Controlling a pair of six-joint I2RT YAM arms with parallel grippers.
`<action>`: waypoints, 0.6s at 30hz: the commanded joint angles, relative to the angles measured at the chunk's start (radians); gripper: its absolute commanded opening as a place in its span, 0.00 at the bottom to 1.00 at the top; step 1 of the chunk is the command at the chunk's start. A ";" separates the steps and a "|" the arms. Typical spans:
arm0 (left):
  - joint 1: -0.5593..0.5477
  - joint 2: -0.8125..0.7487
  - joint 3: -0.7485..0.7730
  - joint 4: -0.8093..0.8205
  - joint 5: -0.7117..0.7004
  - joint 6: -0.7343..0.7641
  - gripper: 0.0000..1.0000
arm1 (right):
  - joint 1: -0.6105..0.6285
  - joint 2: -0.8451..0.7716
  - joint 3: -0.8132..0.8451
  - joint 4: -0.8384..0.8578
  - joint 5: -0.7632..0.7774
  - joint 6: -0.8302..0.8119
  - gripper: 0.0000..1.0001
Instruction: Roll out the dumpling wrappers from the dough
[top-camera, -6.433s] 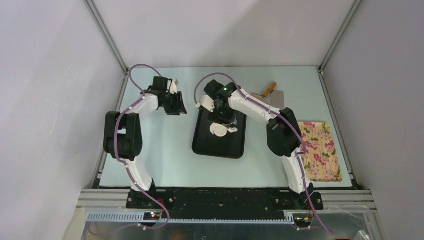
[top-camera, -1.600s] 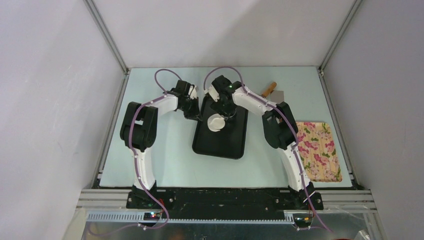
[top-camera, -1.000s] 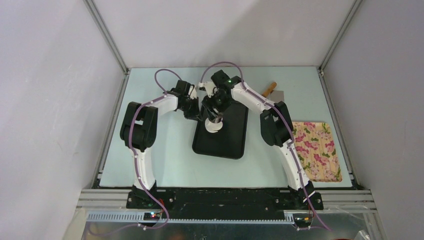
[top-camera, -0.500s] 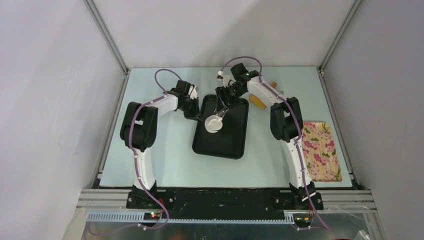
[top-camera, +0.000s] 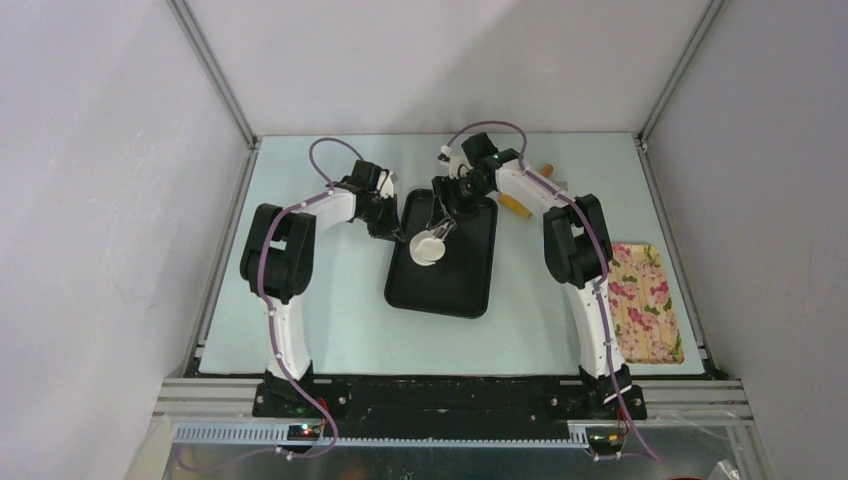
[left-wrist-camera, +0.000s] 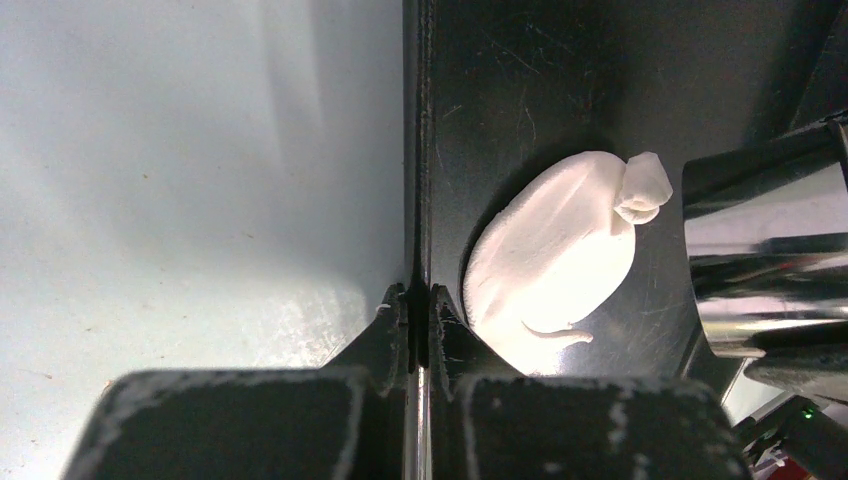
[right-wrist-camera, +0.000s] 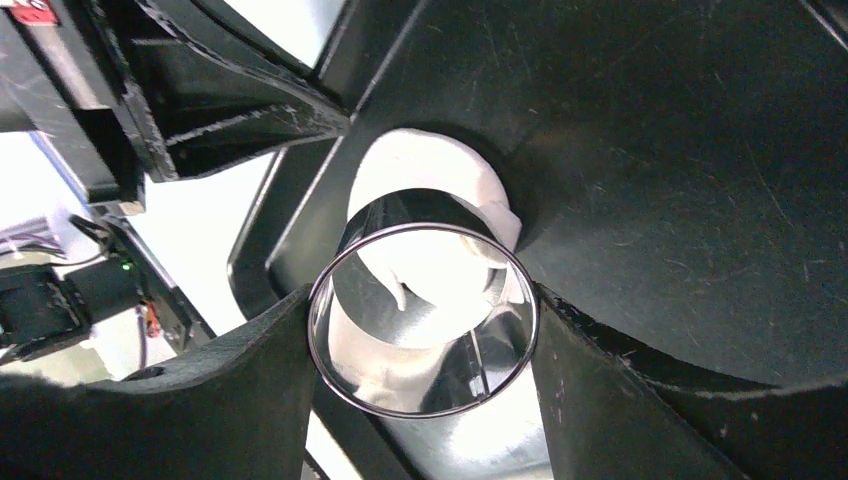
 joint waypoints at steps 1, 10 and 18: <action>-0.015 0.017 -0.010 0.009 -0.021 0.010 0.00 | 0.000 0.029 0.017 0.068 -0.111 0.084 0.00; -0.015 0.015 -0.010 0.008 -0.022 0.012 0.00 | -0.010 -0.003 -0.001 0.058 0.005 0.097 0.00; -0.015 0.020 -0.007 0.009 -0.021 0.010 0.00 | 0.002 -0.022 -0.066 0.086 0.008 0.102 0.00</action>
